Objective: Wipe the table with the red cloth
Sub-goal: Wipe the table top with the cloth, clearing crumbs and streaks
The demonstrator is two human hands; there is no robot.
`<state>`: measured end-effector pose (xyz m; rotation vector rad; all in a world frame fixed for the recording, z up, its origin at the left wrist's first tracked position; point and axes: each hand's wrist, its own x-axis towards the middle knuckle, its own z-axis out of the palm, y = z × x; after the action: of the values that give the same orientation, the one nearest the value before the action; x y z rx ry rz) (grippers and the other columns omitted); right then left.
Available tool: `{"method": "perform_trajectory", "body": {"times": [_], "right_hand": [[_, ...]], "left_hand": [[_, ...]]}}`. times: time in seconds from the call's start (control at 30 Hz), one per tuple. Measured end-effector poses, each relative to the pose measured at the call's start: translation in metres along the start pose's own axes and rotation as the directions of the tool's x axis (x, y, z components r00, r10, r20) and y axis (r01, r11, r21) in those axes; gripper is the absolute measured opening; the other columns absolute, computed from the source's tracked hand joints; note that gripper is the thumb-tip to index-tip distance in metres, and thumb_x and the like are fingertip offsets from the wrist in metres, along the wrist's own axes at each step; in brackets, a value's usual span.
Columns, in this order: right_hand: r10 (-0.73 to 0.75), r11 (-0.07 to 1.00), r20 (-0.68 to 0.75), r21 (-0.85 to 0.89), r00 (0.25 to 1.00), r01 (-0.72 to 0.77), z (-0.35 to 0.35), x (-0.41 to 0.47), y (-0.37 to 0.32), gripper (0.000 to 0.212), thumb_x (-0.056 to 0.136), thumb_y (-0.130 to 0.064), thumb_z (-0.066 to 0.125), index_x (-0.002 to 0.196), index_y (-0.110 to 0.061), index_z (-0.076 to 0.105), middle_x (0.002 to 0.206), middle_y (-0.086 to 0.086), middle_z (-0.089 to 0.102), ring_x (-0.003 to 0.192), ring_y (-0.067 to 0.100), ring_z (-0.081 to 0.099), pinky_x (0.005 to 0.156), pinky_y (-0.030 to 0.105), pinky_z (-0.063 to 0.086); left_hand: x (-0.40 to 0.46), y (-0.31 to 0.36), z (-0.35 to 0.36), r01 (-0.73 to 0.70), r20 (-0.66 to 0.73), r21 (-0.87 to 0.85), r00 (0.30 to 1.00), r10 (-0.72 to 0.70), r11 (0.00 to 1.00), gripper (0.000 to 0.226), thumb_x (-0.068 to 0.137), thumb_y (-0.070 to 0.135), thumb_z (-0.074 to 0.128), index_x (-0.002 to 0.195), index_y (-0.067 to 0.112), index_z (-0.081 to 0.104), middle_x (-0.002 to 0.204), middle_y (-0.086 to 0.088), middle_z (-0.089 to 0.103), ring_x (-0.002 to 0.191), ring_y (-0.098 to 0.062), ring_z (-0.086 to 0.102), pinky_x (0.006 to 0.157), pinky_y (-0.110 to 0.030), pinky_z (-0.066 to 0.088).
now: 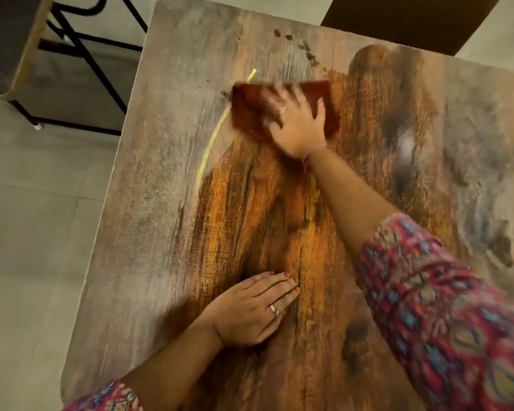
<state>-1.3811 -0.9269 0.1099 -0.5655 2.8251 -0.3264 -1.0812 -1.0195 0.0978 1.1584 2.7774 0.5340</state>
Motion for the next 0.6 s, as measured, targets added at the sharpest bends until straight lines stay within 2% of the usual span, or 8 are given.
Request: {"method": "perform_trajectory", "body": {"times": [0.07, 0.13, 0.23, 0.4, 0.5, 0.6], "right_hand": [[0.196, 0.979, -0.018, 0.065, 0.98, -0.195, -0.015, 0.042, 0.013, 0.056, 0.097, -0.046, 0.034, 0.149, -0.043, 0.015, 0.16, -0.013, 0.007, 0.148, 0.018, -0.001, 0.113, 0.062, -0.005], [0.274, 0.958, -0.023, 0.092, 0.961, -0.271, -0.017, 0.057, 0.013, 0.056, 0.096, -0.044, 0.035, 0.149, -0.041, 0.016, 0.16, -0.011, 0.007, 0.148, 0.019, -0.003, 0.113, 0.062, -0.005], [0.205, 0.977, -0.079, 0.075, 0.976, -0.199, -0.004, 0.012, 0.0, 0.057, 0.096, -0.042, 0.038, 0.149, -0.04, 0.018, 0.16, -0.01, 0.009, 0.148, 0.021, 0.001, 0.113, 0.062, -0.001], [0.18, 0.983, -0.117, 0.007, 0.977, -0.181, 0.021, -0.12, -0.005, 0.059, 0.095, -0.043, 0.039, 0.149, -0.042, 0.017, 0.159, -0.014, 0.01, 0.148, 0.017, 0.004, 0.113, 0.058, 0.003], [0.203, 0.979, -0.077, 0.021, 0.976, -0.202, 0.021, -0.11, 0.005, 0.061, 0.093, -0.041, 0.041, 0.149, -0.045, 0.016, 0.159, -0.016, 0.008, 0.148, 0.015, 0.001, 0.112, 0.059, 0.001], [0.262, 0.962, -0.081, 0.096, 0.962, -0.255, 0.003, -0.044, 0.026, 0.058, 0.095, -0.044, 0.041, 0.148, -0.045, 0.018, 0.159, -0.016, 0.011, 0.148, 0.015, 0.001, 0.112, 0.059, -0.003]], "left_hand": [[0.0, 0.0, 0.002, 0.002, -0.002, -0.032, 1.0, -0.002, 0.999, 0.045, 0.096, 0.036, 0.041, 0.134, 0.015, 0.053, 0.138, -0.001, 0.053, 0.129, -0.017, 0.047, 0.108, -0.034, 0.038], [0.003, -0.002, 0.0, 0.003, -0.018, -0.068, 1.0, -0.005, 0.998, 0.042, 0.095, 0.035, 0.044, 0.131, 0.017, 0.056, 0.133, 0.0, 0.057, 0.124, -0.017, 0.052, 0.105, -0.033, 0.041], [0.018, -0.016, -0.013, -0.003, -0.089, -0.072, 0.996, -0.003, 0.997, 0.038, 0.093, 0.031, 0.049, 0.124, 0.014, 0.061, 0.122, -0.004, 0.063, 0.11, -0.018, 0.057, 0.097, -0.032, 0.045], [0.071, -0.079, -0.048, 0.216, -0.245, -0.114, 0.94, -0.238, 0.97, 0.029, 0.09, 0.022, 0.051, 0.11, 0.007, 0.067, 0.109, -0.01, 0.065, 0.102, -0.025, 0.061, 0.093, -0.035, 0.045], [0.095, -0.107, -0.058, 0.284, -0.274, -0.132, 0.91, -0.31, 0.95, 0.028, 0.09, 0.017, 0.056, 0.112, 0.001, 0.064, 0.112, -0.015, 0.062, 0.107, -0.029, 0.058, 0.098, -0.034, 0.041], [0.101, -0.116, -0.055, 0.337, -0.211, -0.132, 0.909, -0.358, 0.932, 0.034, 0.09, 0.016, 0.059, 0.119, -0.002, 0.06, 0.119, -0.018, 0.06, 0.115, -0.032, 0.055, 0.104, -0.038, 0.04]]}}
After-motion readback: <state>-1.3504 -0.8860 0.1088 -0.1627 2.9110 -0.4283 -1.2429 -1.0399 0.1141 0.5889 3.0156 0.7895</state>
